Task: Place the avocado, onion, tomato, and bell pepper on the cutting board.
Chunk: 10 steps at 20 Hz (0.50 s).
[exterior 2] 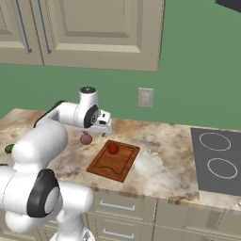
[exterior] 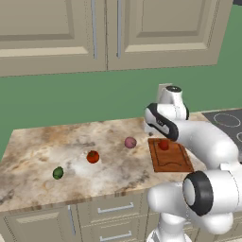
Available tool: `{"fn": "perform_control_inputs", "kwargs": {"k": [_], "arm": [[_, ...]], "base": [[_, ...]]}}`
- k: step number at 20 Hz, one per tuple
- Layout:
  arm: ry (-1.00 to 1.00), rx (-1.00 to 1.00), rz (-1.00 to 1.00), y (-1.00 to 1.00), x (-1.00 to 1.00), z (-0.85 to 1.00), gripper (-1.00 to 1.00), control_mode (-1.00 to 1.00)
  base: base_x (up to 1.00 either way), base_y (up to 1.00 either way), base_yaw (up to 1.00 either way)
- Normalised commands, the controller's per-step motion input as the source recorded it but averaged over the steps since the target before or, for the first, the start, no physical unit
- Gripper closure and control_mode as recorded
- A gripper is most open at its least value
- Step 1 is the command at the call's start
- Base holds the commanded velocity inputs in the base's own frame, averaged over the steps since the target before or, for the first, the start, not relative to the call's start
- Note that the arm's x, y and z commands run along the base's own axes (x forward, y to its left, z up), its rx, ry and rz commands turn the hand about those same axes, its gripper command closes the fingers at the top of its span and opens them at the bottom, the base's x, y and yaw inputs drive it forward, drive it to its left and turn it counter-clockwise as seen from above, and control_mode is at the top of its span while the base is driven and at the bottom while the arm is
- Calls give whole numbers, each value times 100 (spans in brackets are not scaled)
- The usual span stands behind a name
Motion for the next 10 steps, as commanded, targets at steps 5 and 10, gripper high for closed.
{"fn": "perform_control_inputs", "kwargs": {"k": [5,10], "arm": [[-13,-1,0,47,-46,6,-100,-100],[-20,0,0,27,-34,4,-100,-100]], "base": [[0,0,0],[0,0,0]]}}
